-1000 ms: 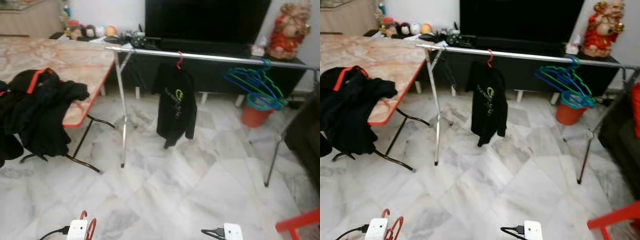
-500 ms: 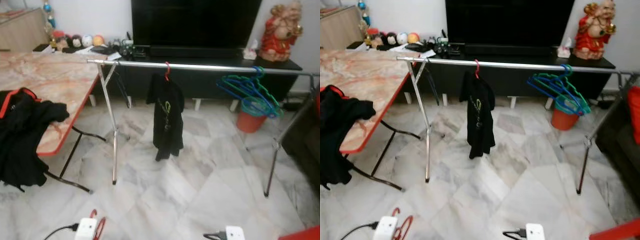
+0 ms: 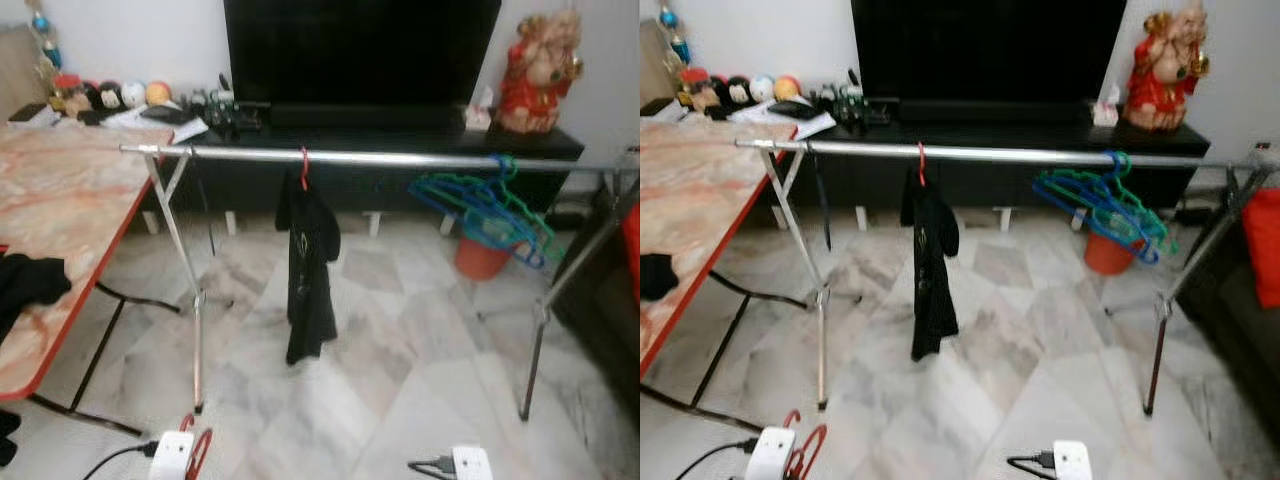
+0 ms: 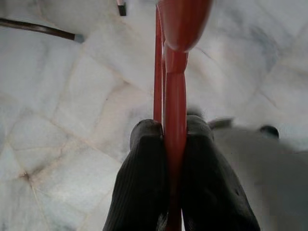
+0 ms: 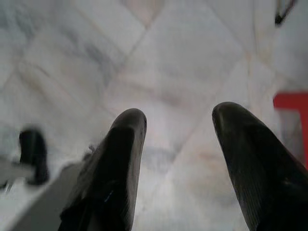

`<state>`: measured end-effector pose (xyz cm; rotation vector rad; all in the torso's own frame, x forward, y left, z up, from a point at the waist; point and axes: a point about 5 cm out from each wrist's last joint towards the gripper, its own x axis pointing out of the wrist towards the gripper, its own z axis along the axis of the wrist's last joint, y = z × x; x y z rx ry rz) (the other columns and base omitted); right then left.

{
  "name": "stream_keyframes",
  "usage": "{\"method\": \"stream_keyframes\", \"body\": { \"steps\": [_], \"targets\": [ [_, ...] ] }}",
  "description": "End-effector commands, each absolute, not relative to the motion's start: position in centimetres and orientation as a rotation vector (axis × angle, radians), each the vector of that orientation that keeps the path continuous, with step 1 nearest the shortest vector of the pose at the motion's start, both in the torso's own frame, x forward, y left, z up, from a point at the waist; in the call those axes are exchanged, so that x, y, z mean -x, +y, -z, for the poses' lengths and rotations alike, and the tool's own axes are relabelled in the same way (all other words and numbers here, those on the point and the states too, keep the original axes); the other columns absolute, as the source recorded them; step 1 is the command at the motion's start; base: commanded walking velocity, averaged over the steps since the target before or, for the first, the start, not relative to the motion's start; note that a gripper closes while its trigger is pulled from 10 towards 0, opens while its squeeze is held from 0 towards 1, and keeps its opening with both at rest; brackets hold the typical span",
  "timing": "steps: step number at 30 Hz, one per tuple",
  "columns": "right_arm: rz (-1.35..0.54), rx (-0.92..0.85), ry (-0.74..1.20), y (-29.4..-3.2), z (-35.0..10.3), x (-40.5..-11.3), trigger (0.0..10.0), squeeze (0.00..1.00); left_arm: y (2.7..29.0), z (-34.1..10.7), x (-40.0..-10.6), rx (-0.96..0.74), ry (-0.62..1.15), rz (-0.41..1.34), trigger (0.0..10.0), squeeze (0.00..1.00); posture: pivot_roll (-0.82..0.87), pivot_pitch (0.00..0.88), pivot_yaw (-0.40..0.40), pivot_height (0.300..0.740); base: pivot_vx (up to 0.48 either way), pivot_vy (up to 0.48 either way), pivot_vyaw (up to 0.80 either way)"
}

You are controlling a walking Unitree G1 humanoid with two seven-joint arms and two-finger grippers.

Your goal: Hang hanger

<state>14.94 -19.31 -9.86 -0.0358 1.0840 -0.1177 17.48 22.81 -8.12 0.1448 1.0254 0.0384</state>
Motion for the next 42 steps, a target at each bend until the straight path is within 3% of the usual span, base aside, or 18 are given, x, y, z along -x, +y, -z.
{"method": "stream_keyframes", "body": {
  "steps": [1, 15, 25, 42],
  "targets": [
    [0.101, 0.022, 1.066, -18.56, 9.69, -15.61, 10.0, 0.00, 23.45, 8.14, -17.13, -0.155, 1.042, -0.052, 10.0, 0.00, 0.02, 0.000, -0.065, 0.740, 0.439, 0.000, 0.00],
    [0.146, 0.003, 1.050, -19.20, 9.52, -15.83, 10.0, 0.00, 23.61, 8.13, -17.08, -0.176, 1.043, -0.059, 10.0, 0.00, 0.03, 0.000, -0.071, 0.740, 0.400, 0.000, 0.00],
    [0.155, -0.012, 1.039, -19.20, 9.43, -16.04, 10.0, 0.00, 23.80, 8.02, -17.22, -0.175, 1.037, -0.082, 10.0, 0.00, 0.02, 0.000, -0.064, 0.740, 0.000, 0.000, 0.00],
    [0.148, -0.006, 1.042, -19.22, 9.40, -16.11, 10.0, 0.00, 23.79, 8.01, -17.27, -0.192, 1.038, -0.076, 10.0, 0.00, 0.03, 0.000, -0.066, 0.740, 0.000, -0.420, 0.00]
  ]
}}
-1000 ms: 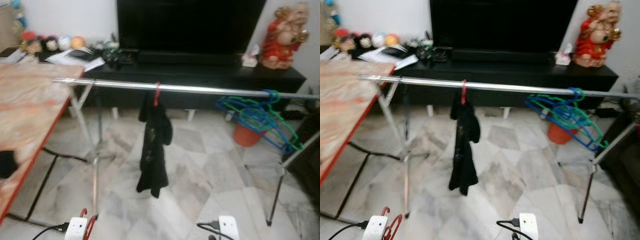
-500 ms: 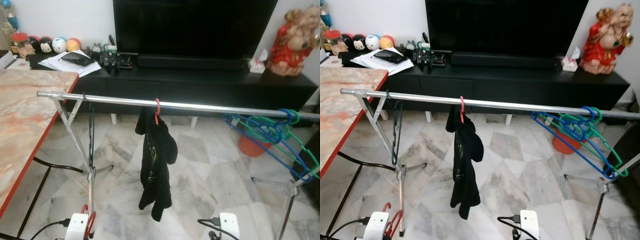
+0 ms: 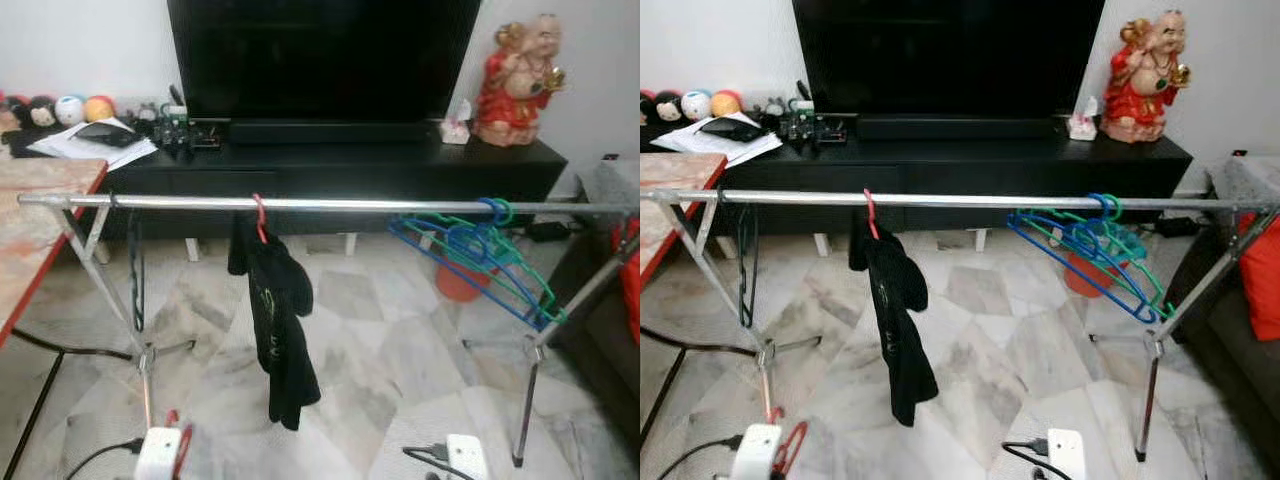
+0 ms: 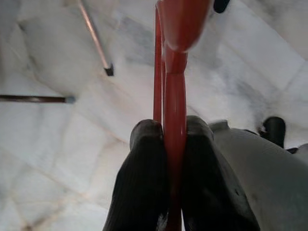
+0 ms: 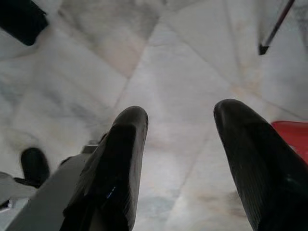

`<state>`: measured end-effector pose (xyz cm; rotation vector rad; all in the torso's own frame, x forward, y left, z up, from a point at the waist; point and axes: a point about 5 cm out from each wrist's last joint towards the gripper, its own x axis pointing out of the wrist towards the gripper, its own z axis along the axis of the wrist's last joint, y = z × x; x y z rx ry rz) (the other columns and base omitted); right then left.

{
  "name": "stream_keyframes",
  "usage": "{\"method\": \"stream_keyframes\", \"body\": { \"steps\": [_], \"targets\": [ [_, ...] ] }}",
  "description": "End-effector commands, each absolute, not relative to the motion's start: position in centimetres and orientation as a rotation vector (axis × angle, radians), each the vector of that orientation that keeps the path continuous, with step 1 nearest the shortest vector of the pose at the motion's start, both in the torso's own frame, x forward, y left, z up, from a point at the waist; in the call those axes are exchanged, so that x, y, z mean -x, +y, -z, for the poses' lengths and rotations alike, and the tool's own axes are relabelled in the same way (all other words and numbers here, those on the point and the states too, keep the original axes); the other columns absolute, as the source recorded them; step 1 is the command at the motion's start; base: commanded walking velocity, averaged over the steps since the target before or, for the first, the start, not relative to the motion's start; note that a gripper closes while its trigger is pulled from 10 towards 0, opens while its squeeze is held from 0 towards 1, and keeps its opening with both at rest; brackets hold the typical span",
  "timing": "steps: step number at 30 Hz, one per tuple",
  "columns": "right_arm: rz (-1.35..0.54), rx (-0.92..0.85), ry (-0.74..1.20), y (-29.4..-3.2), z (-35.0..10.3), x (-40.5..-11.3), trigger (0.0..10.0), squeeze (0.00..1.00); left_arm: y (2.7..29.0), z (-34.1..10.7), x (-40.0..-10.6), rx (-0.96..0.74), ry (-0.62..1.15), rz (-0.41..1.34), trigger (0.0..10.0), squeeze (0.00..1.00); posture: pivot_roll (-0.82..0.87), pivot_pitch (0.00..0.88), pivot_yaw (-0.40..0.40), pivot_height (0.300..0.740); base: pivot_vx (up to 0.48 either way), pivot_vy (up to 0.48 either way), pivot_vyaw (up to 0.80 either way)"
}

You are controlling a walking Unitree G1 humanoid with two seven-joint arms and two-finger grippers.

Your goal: Hang hanger

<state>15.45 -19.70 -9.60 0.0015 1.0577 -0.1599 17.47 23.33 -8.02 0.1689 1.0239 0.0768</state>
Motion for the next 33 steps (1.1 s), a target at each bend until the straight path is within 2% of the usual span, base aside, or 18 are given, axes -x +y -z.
{"method": "stream_keyframes", "body": {
  "steps": [1, 25, 33],
  "targets": [
    [0.147, -0.006, 1.042, -19.22, 9.40, -16.12, 10.0, 0.00, 23.79, 8.00, -17.27, -0.193, 1.038, -0.074, 10.0, 0.00, 0.02, 0.000, -0.067, 0.740, 0.000, -0.439, 0.00],
    [0.138, 0.003, 1.044, -19.23, 9.40, -16.11, 10.0, 0.00, 23.76, 7.96, -17.35, -0.211, 1.033, -0.056, 10.0, 0.00, 0.03, 0.000, -0.071, 0.740, 0.000, -0.440, 0.00],
    [0.135, 0.007, 1.045, -19.28, 9.41, -16.08, 10.0, 0.00, 23.70, 7.89, -17.44, -0.191, 1.001, -0.075, 10.0, 0.00, 0.03, 0.000, -0.074, 0.740, 0.000, -0.087, 0.00]
  ]
}}
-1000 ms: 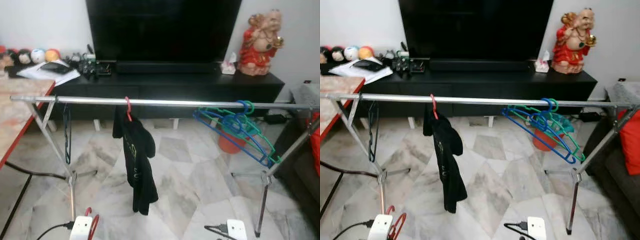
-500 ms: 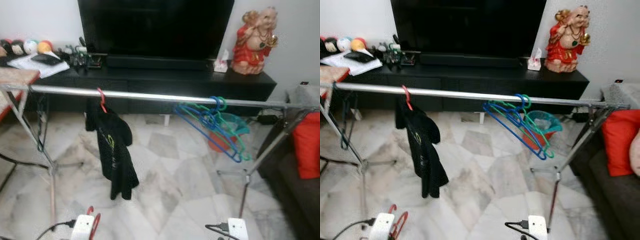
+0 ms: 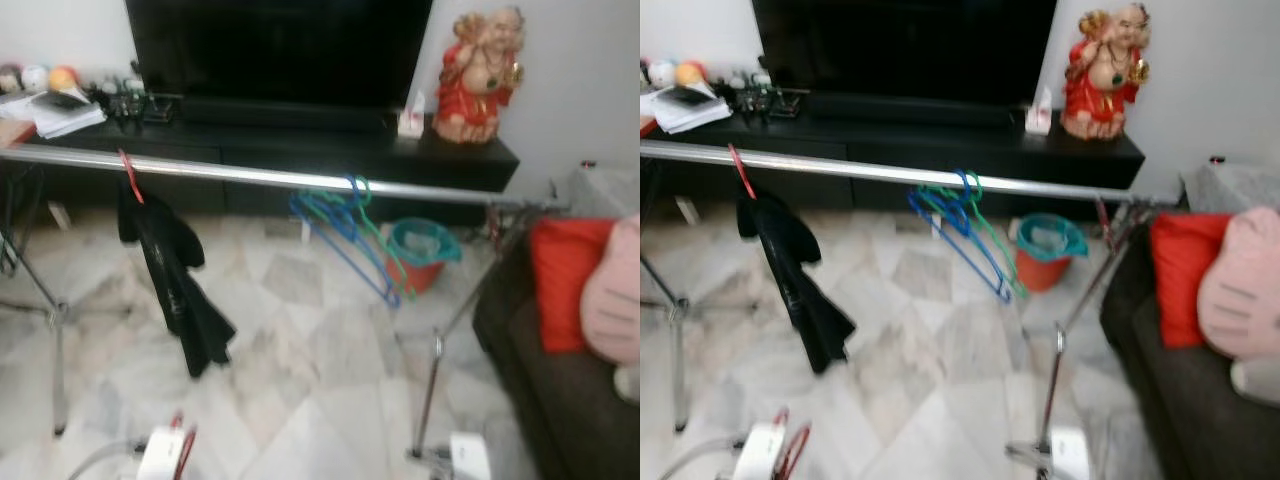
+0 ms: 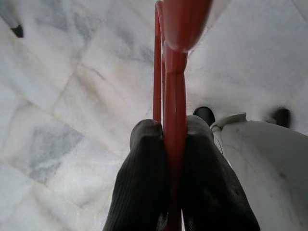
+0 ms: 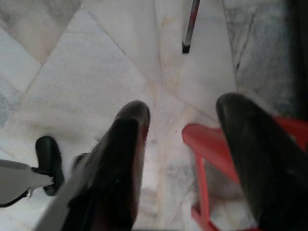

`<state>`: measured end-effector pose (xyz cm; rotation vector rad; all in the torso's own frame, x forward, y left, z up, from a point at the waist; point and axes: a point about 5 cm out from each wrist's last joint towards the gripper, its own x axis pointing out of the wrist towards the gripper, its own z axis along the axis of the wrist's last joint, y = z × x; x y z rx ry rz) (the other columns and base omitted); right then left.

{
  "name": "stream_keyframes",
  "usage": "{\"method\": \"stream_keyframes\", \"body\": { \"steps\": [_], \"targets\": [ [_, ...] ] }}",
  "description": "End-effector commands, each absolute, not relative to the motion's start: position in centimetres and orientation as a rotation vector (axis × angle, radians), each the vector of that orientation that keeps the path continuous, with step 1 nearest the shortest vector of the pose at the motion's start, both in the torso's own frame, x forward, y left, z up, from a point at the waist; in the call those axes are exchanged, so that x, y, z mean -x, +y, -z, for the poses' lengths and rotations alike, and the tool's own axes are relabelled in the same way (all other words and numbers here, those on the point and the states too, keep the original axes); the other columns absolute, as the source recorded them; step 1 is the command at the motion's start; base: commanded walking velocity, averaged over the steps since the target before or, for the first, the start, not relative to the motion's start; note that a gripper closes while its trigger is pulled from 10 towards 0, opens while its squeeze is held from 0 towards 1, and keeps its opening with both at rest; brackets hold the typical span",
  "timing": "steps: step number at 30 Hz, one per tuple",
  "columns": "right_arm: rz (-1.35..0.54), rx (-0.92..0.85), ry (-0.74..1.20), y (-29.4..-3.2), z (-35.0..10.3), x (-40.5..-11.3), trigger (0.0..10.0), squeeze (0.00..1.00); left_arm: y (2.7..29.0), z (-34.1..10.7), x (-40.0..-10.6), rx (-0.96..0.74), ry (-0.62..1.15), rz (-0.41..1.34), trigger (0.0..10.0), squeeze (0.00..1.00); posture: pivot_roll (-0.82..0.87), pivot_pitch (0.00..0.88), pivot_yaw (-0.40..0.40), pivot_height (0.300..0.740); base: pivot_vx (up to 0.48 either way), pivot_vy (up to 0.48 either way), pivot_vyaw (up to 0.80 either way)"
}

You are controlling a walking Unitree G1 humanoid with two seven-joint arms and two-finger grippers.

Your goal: Hang hanger

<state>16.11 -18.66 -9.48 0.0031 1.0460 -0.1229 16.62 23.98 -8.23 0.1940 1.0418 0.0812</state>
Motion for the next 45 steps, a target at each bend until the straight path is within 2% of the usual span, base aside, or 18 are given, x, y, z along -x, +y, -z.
{"method": "stream_keyframes", "body": {
  "steps": [1, 12, 45],
  "targets": [
    [0.135, 0.008, 1.046, -19.29, 9.41, -16.07, 10.0, 0.00, 23.67, 7.88, -17.46, -0.184, 0.995, -0.078, 10.0, 0.00, 0.03, 0.000, -0.074, 0.740, 0.000, 0.000, 0.00],
    [0.135, 0.010, 1.044, -19.35, 9.41, -16.05, 10.0, 0.00, 23.54, 7.85, -17.51, -0.169, 0.977, -0.075, 10.0, 0.00, 0.03, 0.000, -0.077, 0.740, 0.000, 0.000, 0.00],
    [0.130, 0.022, 1.053, -19.39, 9.40, -16.09, 10.0, 0.00, 23.54, 7.76, -17.68, -0.200, 0.974, -0.047, 10.0, 0.00, 0.04, 0.000, -0.083, 0.740, 0.303, 0.000, 0.00]
  ]
}}
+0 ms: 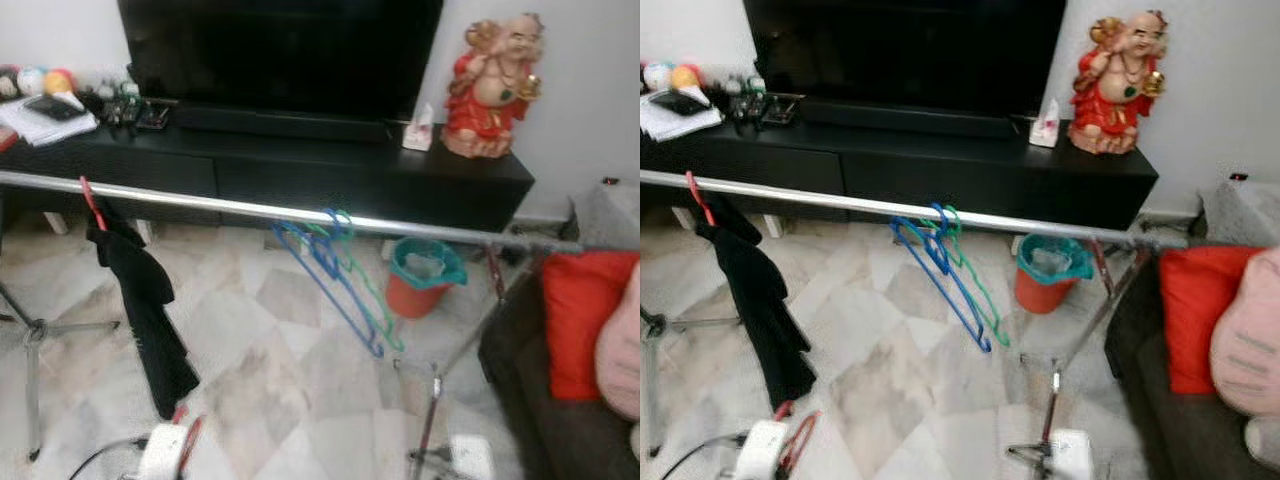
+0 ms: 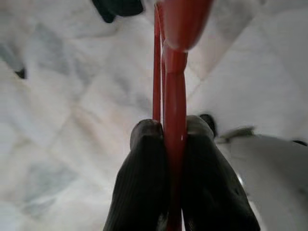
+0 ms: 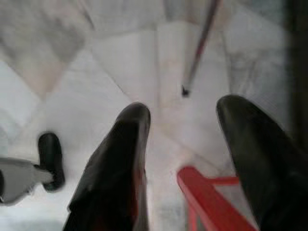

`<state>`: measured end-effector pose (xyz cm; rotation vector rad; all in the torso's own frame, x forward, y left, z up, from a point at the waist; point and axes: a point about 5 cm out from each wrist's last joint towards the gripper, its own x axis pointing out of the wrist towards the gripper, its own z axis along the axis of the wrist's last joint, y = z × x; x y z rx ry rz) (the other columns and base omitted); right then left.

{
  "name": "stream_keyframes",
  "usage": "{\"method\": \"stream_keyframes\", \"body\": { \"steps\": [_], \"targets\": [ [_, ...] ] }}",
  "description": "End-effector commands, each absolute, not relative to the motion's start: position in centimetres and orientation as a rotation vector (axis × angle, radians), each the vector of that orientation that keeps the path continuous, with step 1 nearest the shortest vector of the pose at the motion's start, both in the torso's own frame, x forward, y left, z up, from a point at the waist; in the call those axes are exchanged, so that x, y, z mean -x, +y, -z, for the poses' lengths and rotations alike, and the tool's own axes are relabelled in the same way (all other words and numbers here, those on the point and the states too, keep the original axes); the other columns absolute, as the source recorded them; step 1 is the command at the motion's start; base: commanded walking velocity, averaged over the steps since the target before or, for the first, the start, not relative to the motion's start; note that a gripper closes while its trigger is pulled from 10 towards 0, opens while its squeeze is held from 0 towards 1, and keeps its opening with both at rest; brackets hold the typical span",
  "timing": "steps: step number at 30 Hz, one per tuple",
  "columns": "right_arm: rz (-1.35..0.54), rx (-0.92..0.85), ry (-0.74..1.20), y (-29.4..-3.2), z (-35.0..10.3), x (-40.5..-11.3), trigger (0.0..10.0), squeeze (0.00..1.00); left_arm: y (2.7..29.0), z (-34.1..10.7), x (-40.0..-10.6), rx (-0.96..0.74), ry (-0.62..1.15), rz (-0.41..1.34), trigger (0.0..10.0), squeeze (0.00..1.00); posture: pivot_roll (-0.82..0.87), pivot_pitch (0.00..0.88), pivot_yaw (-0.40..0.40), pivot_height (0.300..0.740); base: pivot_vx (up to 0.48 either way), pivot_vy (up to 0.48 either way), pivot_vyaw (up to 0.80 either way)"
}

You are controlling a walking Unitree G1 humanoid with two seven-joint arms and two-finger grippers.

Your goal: Hang hanger

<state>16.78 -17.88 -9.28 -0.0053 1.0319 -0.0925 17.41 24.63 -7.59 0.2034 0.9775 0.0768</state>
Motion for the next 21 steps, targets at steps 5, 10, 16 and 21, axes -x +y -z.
{"method": "stream_keyframes", "body": {
  "steps": [5, 10, 16, 21],
  "targets": [
    [0.129, 0.025, 1.053, -19.42, 9.39, -16.10, 10.0, 0.00, 23.50, 7.75, -17.72, -0.202, 0.971, -0.045, 10.0, 0.00, 0.04, 0.000, -0.084, 0.740, 0.322, 0.000, 0.00],
    [0.126, 0.027, 1.053, -19.41, 9.39, -16.12, 10.0, 0.00, 23.53, 7.74, -17.73, -0.205, 0.970, -0.047, 10.0, 0.00, 0.04, 0.000, -0.086, 0.740, 0.321, 0.000, 0.00],
    [0.120, 0.029, 1.055, -19.42, 9.39, -16.12, 10.0, 0.00, 23.59, 7.68, -17.78, -0.219, 0.961, -0.055, 10.0, 0.00, 0.04, 0.000, -0.088, 0.740, 0.311, 0.000, 0.00],
    [0.117, 0.032, 1.056, -19.46, 9.40, -16.08, 10.0, 0.00, 23.60, 7.60, -17.86, -0.219, 0.938, -0.073, 10.0, 0.00, 0.04, 0.000, -0.089, 0.740, 0.053, 0.000, 0.00]
  ]
}}
